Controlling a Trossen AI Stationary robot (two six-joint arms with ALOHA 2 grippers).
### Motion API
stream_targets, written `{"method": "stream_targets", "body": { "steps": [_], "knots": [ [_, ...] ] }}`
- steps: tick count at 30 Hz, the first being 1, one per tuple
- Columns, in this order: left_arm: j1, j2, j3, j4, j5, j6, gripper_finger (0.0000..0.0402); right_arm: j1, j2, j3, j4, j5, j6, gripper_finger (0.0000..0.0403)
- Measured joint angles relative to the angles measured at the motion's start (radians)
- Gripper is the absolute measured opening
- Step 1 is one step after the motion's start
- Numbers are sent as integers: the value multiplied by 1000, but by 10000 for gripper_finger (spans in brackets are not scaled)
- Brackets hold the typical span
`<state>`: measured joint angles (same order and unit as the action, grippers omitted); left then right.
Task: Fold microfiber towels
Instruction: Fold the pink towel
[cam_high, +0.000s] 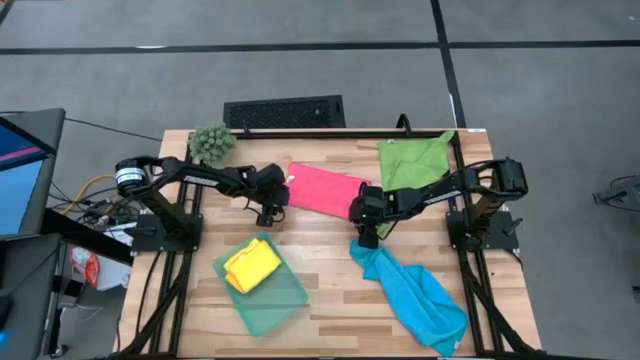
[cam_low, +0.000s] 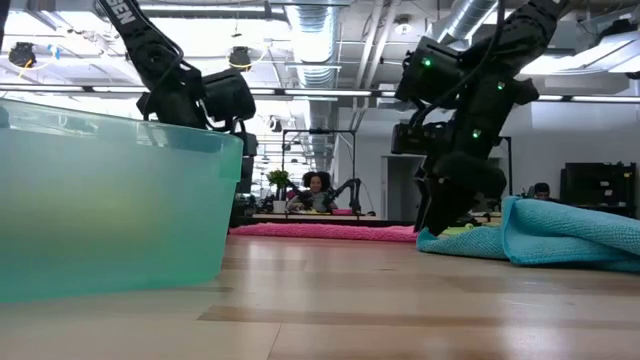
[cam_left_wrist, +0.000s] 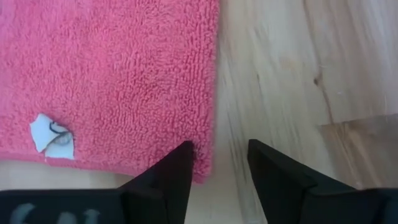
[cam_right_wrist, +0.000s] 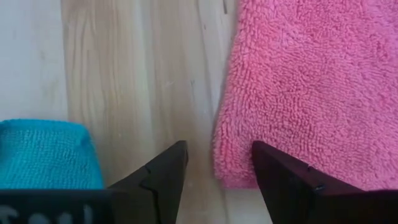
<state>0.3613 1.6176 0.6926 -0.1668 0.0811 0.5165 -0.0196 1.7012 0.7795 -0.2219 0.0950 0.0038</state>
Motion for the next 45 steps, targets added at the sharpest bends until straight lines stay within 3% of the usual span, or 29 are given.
{"method": "stream_targets", "body": {
  "steps": [12,17,25,34,45],
  "knots": [
    [-5,5,30,-86,3,-96,10,2,-9,-1,-2,-24,22,57],
    [-3,11,109,-218,31,-179,5,9,-51,-7,-18,-31,15,10],
    [4,10,241,-371,70,-198,1,-29,-130,-6,-54,-35,22,25],
    [80,8,374,-369,52,-200,0,-112,-145,-5,-64,-44,23,19],
    [175,6,363,-312,42,-197,0,-241,-159,-3,-65,-47,15,17]
  ]
}}
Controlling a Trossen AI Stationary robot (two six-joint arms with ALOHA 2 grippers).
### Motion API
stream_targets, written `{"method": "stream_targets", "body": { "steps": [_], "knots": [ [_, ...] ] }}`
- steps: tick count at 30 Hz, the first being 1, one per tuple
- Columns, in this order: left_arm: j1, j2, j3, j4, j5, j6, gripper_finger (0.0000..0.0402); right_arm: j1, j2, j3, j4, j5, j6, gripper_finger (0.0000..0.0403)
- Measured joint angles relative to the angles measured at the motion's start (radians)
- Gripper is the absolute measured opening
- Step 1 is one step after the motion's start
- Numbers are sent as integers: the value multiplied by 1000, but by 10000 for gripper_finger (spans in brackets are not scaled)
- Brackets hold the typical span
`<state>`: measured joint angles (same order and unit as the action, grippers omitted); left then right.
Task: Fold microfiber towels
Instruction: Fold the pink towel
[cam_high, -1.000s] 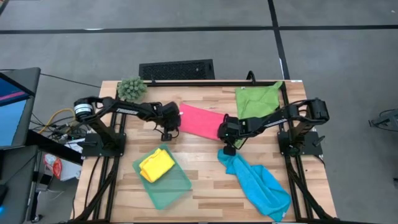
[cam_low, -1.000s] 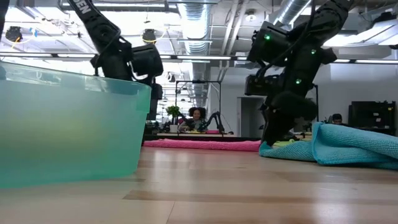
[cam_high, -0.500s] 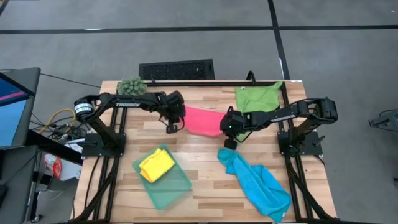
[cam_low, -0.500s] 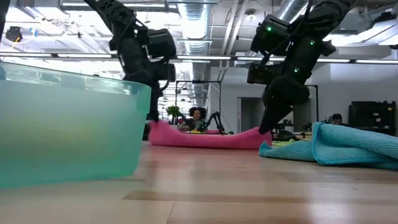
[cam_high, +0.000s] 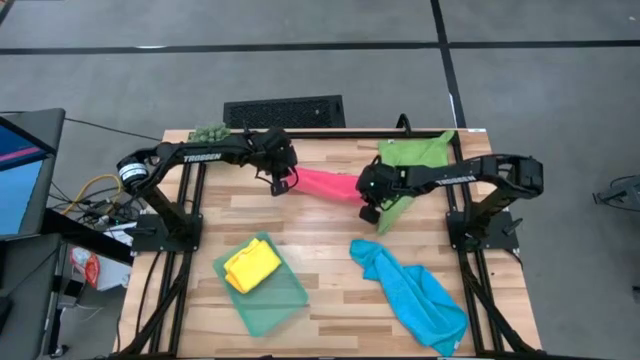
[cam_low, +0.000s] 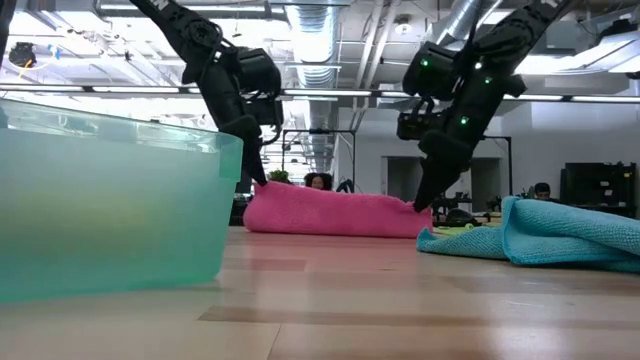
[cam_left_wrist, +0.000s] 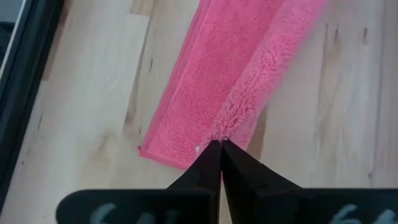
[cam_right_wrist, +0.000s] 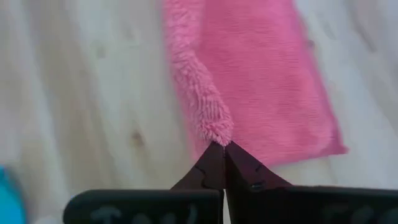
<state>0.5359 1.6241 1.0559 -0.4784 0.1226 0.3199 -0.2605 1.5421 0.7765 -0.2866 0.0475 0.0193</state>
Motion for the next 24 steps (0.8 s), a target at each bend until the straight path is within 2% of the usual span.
{"method": "stream_targets", "body": {
  "steps": [13,24],
  "knots": [
    [36,13,-28,93,-26,27,0,-166,0,0,50,-10,-9,17],
    [43,115,-29,114,-40,10,0,-194,6,0,72,-26,-29,26]
  ]
}}
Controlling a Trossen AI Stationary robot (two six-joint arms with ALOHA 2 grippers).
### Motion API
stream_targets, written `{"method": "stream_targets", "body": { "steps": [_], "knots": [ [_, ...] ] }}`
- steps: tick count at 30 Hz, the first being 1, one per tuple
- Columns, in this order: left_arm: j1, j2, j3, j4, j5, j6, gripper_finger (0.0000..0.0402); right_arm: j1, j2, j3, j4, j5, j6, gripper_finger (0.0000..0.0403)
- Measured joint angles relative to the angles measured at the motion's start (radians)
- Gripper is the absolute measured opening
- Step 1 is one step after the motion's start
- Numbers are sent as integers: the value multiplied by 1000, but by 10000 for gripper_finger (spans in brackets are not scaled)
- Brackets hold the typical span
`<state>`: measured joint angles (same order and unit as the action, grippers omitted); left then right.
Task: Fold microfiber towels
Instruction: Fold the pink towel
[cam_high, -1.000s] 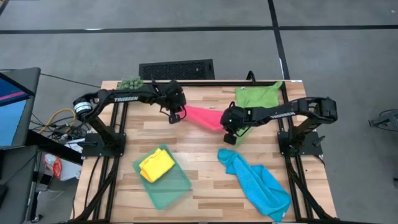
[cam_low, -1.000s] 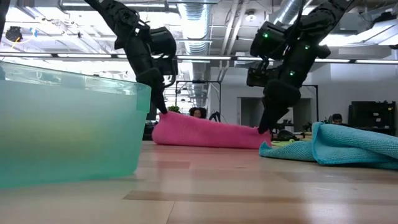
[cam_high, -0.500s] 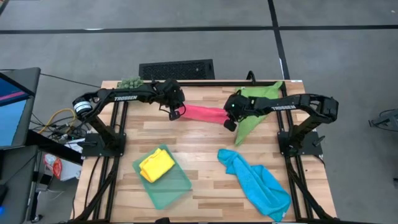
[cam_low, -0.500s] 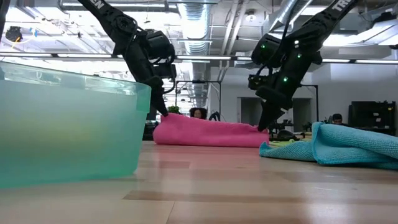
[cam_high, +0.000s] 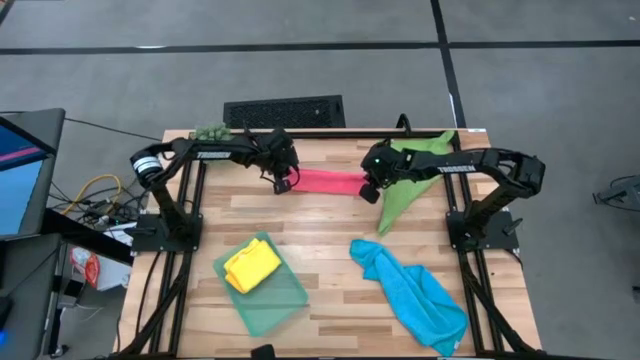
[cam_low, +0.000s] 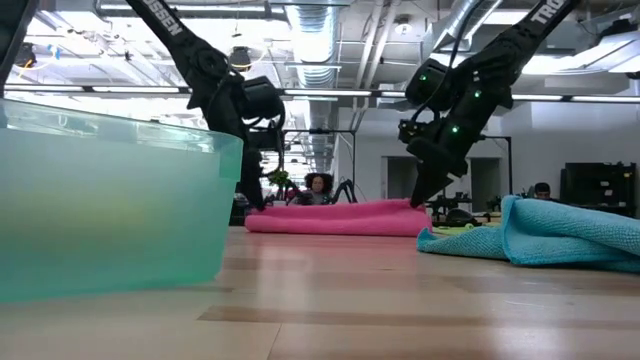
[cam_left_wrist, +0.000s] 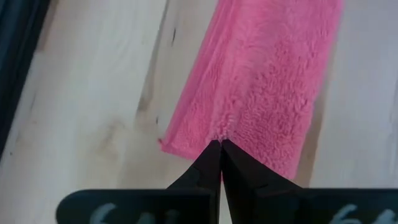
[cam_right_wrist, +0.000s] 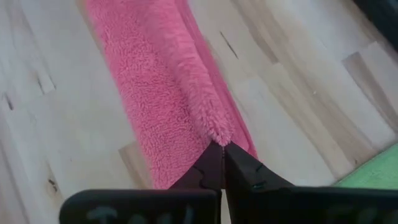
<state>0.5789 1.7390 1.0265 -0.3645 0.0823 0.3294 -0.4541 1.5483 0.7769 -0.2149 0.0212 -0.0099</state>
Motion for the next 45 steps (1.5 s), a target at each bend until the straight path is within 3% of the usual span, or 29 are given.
{"method": "stream_targets", "body": {
  "steps": [8,17,24,32,35,38,41,45],
  "knots": [
    [0,8,0,-2,-28,0,0,-5,85,0,24,4,-1,31],
    [0,7,0,45,-46,-24,5,-50,85,0,41,30,29,68],
    [0,7,5,44,-45,-46,70,-73,80,14,26,32,44,113],
    [8,7,102,8,-37,-77,153,-106,79,61,17,29,72,153],
    [24,7,147,-26,39,-121,168,-128,64,63,13,14,97,158],
    [43,7,171,6,237,-226,169,-143,39,61,20,-24,143,159],
    [43,7,141,143,412,-350,150,-125,2,20,139,-69,221,149],
    [17,7,70,279,378,-423,93,-65,-17,-92,353,-38,326,123]
  ]
}}
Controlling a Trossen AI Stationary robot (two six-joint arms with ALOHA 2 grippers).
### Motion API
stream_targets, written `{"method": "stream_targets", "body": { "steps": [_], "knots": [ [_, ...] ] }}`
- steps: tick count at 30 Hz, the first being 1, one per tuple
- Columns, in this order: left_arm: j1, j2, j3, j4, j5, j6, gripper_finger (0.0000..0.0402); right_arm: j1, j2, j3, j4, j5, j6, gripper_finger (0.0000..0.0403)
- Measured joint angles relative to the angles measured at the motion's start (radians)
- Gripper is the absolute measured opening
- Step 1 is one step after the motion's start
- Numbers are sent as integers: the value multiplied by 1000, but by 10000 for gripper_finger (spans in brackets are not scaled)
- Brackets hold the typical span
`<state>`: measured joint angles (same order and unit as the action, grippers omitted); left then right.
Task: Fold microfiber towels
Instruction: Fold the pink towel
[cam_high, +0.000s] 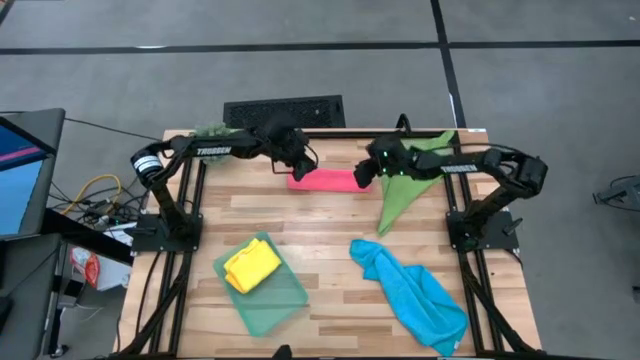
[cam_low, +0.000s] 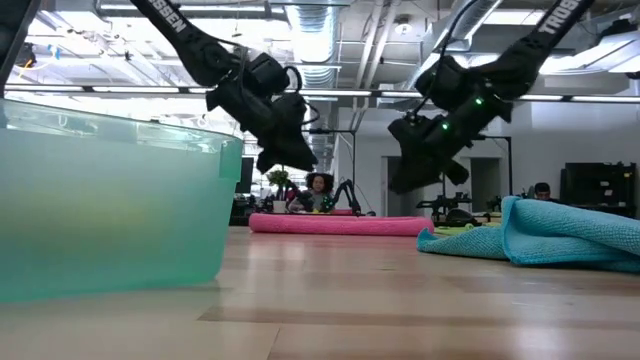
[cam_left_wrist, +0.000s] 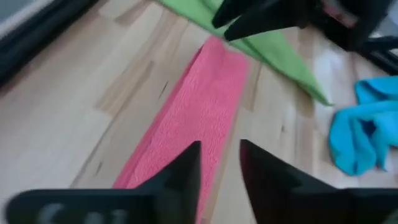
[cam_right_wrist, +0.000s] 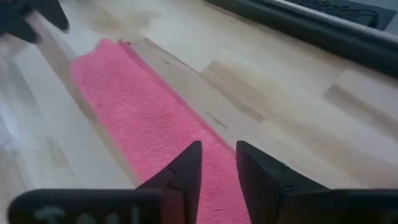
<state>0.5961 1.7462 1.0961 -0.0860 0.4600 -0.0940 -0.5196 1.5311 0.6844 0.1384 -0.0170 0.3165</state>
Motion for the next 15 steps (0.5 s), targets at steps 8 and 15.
{"method": "stream_targets", "body": {
  "steps": [8,15],
  "knots": [
    [-74,1,-161,230,-189,-47,9,122,35,-170,307,233,85,68],
    [-82,5,-288,387,-371,-49,4,129,130,-178,345,278,84,43]
  ]
}}
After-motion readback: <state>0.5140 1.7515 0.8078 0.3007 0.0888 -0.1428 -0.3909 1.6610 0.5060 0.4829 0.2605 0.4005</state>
